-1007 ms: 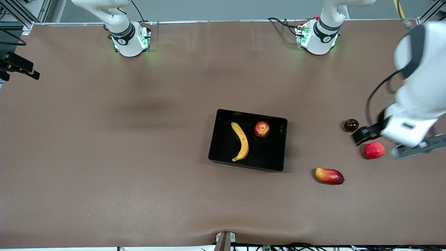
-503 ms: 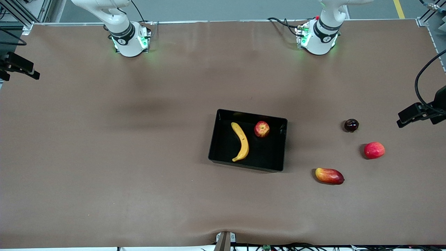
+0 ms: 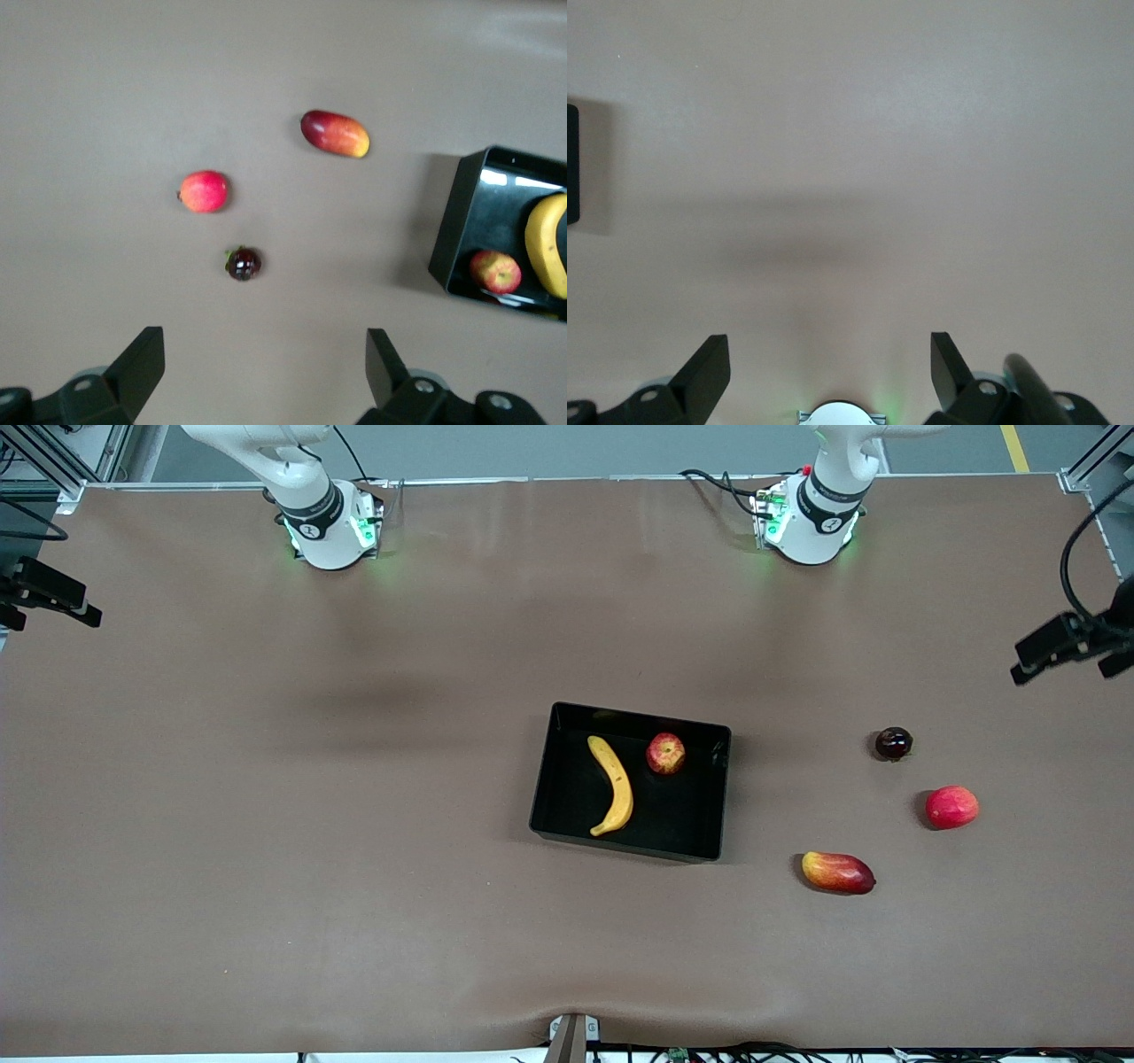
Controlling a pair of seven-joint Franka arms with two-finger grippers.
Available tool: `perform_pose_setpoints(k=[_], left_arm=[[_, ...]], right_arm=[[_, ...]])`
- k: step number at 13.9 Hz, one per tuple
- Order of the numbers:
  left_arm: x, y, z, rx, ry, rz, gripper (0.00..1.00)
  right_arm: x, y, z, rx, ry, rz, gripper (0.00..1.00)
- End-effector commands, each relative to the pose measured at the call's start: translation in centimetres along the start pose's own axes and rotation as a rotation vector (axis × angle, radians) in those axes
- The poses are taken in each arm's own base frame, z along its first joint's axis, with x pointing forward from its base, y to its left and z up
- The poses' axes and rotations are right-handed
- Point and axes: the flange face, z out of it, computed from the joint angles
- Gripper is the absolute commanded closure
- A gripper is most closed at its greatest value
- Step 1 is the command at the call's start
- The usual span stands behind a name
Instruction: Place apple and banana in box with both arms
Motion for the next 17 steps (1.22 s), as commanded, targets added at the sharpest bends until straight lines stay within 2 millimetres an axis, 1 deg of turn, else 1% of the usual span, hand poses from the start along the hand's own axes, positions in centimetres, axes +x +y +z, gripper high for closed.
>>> perform_pose_setpoints(k=[1, 4, 5, 7, 8, 12, 15, 16, 17], left_arm=[[-3.3, 0.3, -0.7, -0.012, -0.015, 0.029, 0.00], [-5.2, 1.1, -0.9, -0.011, -0.024, 0.046, 0.00], [-5.6, 1.0, -1.0, -0.010, -0.024, 0.045, 0.00], [-6.3, 2.0, -1.9, -0.004, -0.009, 0.053, 0.00], [-6.5, 2.5, -1.6, -0.003, -0.024, 0.055, 0.00], [-6.1, 1.9, -0.9, -0.003, -0.044, 0.065, 0.00], [-6.2, 3.2, -0.5, -0.004, -0.053, 0.077, 0.00], [-6.5, 4.1, 0.1, 0.000, -0.063, 0.088, 0.00], [-6.7, 4.5, 0.6, 0.001, -0.066, 0.091, 0.00]], right_arm=[[-0.8, 0.0, -0.3, 0.016, 0.012, -0.010, 0.00], [-0.8, 0.0, -0.4, 0.016, 0.014, -0.010, 0.00], [-0.8, 0.0, -0.4, 0.016, 0.014, -0.008, 0.00], [-0.8, -0.1, -0.4, 0.016, 0.014, -0.010, 0.00], [-0.8, -0.1, -0.3, 0.016, 0.012, -0.010, 0.00], [-0.8, -0.1, -0.4, 0.016, 0.014, -0.010, 0.00], [-0.8, -0.1, -0.4, 0.031, 0.014, -0.009, 0.00], [-0.7, -0.1, -0.3, 0.033, 0.015, -0.008, 0.00], [-0.7, 0.0, -0.3, 0.033, 0.015, -0.006, 0.00]])
